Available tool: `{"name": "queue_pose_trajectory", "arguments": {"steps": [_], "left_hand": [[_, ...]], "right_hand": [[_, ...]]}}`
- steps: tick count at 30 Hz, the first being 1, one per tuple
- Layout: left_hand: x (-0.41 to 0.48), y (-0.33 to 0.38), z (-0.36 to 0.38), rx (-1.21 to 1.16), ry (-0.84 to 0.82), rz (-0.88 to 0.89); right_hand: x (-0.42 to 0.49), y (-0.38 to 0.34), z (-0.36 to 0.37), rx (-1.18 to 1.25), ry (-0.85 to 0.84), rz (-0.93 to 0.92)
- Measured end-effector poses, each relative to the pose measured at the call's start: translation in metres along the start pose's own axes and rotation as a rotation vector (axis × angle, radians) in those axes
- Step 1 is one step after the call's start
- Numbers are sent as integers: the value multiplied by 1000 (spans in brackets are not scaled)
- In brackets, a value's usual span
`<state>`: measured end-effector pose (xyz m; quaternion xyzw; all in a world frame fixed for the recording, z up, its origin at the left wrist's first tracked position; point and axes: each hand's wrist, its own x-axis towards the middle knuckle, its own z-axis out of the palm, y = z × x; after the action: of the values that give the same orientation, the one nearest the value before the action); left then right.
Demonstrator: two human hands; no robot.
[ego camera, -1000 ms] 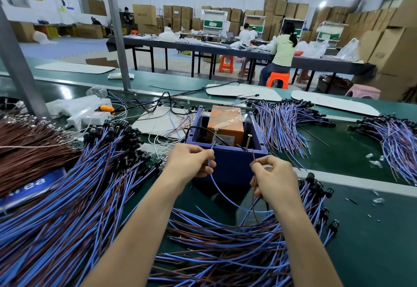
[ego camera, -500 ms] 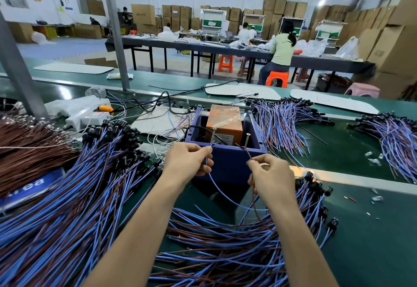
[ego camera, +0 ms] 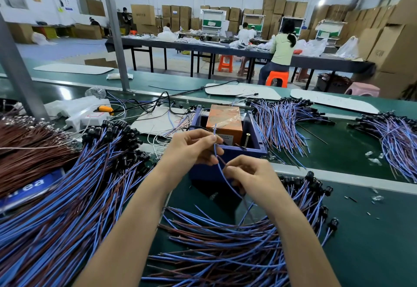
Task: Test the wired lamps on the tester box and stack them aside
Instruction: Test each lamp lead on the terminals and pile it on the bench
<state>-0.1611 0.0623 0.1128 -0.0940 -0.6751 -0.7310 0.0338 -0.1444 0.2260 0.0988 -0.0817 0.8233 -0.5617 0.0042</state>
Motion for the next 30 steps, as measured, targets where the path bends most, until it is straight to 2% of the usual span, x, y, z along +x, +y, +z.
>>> {"name": "queue_pose_trajectory", "arguments": {"steps": [2, 4, 6, 8, 9, 11, 12, 14, 17, 19, 22, 24, 27, 30], "left_hand": [[-1, 5, -8, -39, -36, 47], [2, 7, -22, 90, 62, 92], [7, 1, -41, 334, 239, 57], [10, -10, -64, 726, 342, -87], [10, -17, -74, 948, 305, -202], [7, -28, -83, 1234, 101, -413], [5, -33, -83, 1287, 2, -468], [4, -37, -79, 1334, -93, -480], [5, -45, -70, 1362, -75, -460], [4, -48, -65, 1330, -25, -462], [1, -30, -64, 1249, -38, -413], [-2, -8, -66, 1078, -98, -362], [-16, 23, -55, 639, -247, -246], [-22, 38, -24, 495, -252, -52]], "right_hand": [[-5, -6, 2, 38, -215, 12], [-10, -10, -1, 28, -419, 37], [-15, -12, -4, -51, -556, 38], [-16, -14, -5, -96, -595, 31], [-16, -14, -5, -103, -588, 26], [-17, -16, -5, -104, -573, 22], [-17, -16, -6, -103, -570, 23], [-17, -17, -7, -104, -569, 23], [-18, -18, -9, -101, -567, 19], [-18, -18, -10, -99, -561, 18], [-17, -16, -10, -87, -515, 15], [-15, -15, -7, -45, -449, 28], [-13, -15, -1, 67, -357, 36], [-12, -17, 7, 246, -262, 11]]}}
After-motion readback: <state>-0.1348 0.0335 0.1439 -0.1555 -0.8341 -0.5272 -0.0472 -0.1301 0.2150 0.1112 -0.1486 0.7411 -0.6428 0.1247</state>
